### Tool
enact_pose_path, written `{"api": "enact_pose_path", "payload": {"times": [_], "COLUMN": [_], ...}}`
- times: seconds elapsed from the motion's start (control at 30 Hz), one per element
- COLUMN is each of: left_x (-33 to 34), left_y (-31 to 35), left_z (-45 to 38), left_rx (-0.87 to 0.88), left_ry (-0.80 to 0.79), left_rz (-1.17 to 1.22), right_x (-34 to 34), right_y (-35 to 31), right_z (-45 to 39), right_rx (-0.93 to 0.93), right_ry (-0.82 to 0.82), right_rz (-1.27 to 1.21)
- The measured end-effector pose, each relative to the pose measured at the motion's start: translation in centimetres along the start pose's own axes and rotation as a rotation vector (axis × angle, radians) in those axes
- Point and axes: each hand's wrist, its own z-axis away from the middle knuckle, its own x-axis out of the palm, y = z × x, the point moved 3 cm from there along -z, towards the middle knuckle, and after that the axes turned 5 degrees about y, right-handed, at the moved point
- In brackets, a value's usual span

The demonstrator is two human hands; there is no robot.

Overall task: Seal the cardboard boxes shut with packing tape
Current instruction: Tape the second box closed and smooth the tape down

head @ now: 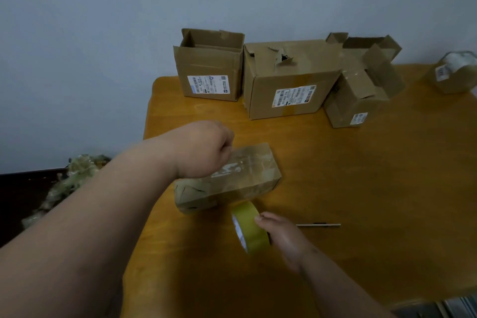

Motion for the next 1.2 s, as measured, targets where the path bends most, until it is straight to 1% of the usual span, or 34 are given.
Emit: {"api": "enact_pose_path", "payload": {"times": [0.13, 0.2, 0.23, 0.27, 0.33, 0.37, 0.4, 0.47, 0.53, 0.6, 0.67, 0.7, 0.77, 0.83, 0.9, 1.0, 1.07, 1.13, 1.2], "left_x": [0.2, 0.1, 0.0, -0.1, -0.3, -0.4, -0.4, -0.3, -0.2, -0.2, -0.2, -0.2, -0.2, -0.3, -0.4, -0.5, -0.5, -0.6, -0.6], "left_y": [1.2, 1.6, 1.8, 1.9, 2.1, 2.1, 2.2, 2.1, 1.9, 1.7, 1.6, 1.6, 1.5, 1.2, 1.1, 1.0, 1.0, 1.0, 1.2], "left_z": [-1.4, -2.0, -2.3, -2.6, -3.1, -3.2, -3.4, -3.7, -3.9, -4.2, -4.5, -4.6, -4.6, -4.6, -4.5, -4.4, -4.3, -4.2, -4.0], "left_rx": [0.049, 0.07, 0.077, 0.08, 0.083, 0.086, 0.09, 0.094, 0.091, 0.088, 0.087, 0.088, 0.083, 0.074, 0.067, 0.063, 0.064, 0.067, 0.071], "left_ry": [0.025, 0.03, 0.032, 0.031, 0.022, 0.019, 0.018, 0.019, 0.023, 0.026, 0.026, 0.024, 0.017, 0.01, 0.007, 0.004, 0.003, 0.004, 0.006], "left_rz": [0.017, 0.017, 0.018, 0.015, 0.002, -0.004, -0.008, -0.004, 0.009, 0.021, 0.02, 0.019, 0.027, 0.036, 0.042, 0.036, 0.029, 0.023, 0.018], "right_x": [-1.8, -3.8, -5.3, -6.6, -8.5, -9.2, -9.7, -10.1, -10.4, -10.5, -10.5, -10.3, -9.8, -8.8, -7.8, -5.9, -4.8, -3.8, -3.0], "right_y": [-0.4, -0.7, -0.3, -0.2, 0.4, 1.1, 1.5, 1.8, 1.5, 1.5, 1.0, 0.5, -0.6, -2.0, -3.1, -4.6, -5.7, -6.5, -6.9], "right_z": [-0.3, -0.6, -1.2, -1.4, -1.4, -1.5, -1.5, -1.6, -2.1, -2.7, -2.8, -2.7, -1.9, -0.8, 0.5, 2.6, 3.8, 4.6, 5.0], "right_rx": [-0.046, -0.097, -0.125, -0.136, -0.124, -0.112, -0.115, -0.167, -0.185, -0.178, -0.226, -0.272, -0.376, -0.514, -0.639, -0.707, -0.7, -0.697, -0.699], "right_ry": [0.022, 0.137, 0.22, 0.309, 0.486, 0.537, 0.565, 0.588, 0.582, 0.538, 0.484, 0.459, 0.417, 0.441, 0.48, 0.417, 0.326, 0.256, 0.261], "right_rz": [0.157, 0.207, 0.313, 0.511, 0.985, 1.158, 1.265, 1.357, 1.383, 1.382, 1.357, 1.281, 1.051, 0.881, 0.756, 0.614, 0.584, 0.626, 0.71]}}
